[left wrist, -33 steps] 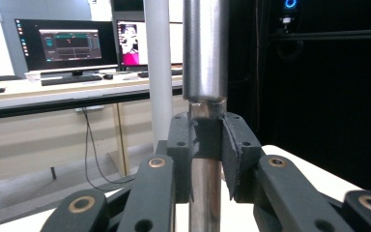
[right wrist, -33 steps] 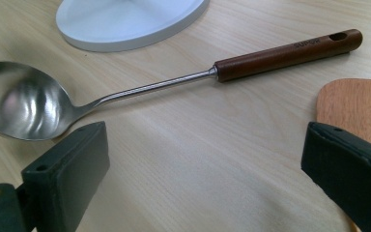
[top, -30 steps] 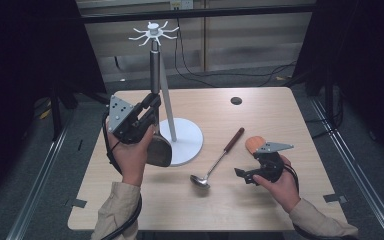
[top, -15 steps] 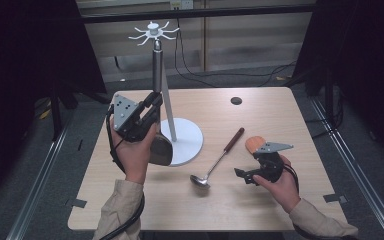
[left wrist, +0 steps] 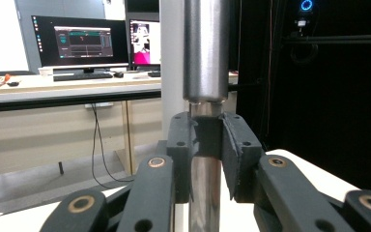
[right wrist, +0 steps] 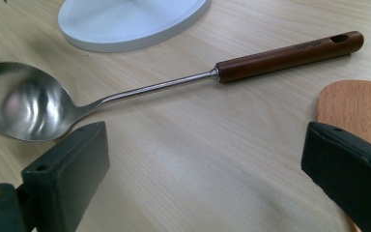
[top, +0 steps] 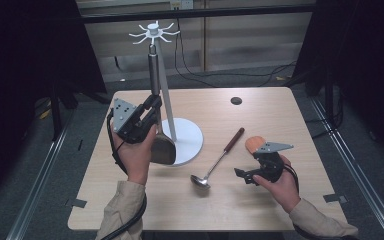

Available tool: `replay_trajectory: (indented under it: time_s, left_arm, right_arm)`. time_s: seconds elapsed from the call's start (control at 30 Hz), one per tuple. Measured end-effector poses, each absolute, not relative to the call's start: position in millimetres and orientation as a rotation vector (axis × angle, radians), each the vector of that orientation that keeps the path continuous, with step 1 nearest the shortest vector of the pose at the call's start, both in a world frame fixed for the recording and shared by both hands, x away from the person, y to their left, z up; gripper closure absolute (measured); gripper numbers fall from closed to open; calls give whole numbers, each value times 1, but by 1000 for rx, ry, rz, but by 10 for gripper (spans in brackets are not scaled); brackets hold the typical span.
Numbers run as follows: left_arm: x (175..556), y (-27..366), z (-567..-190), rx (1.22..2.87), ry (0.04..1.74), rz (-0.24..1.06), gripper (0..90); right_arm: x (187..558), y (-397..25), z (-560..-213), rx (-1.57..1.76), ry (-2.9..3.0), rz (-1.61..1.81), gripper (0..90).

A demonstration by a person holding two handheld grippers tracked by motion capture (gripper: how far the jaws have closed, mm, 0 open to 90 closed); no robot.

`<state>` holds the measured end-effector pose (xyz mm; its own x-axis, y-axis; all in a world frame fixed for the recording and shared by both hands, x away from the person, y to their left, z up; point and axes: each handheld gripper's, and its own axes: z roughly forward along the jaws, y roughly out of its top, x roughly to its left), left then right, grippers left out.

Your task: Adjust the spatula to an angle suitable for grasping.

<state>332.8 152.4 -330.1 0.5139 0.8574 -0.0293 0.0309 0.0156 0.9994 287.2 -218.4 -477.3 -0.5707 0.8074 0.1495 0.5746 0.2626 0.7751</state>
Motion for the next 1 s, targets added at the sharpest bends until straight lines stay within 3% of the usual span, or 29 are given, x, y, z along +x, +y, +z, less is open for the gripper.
replay_trajectory:
  time_s: [1.0]
  left_arm:
    - [349, 136, -341, 1313, 859, 755, 764]
  right_arm:
    - [287, -218, -477, 1270, 2271, 1209, 25]
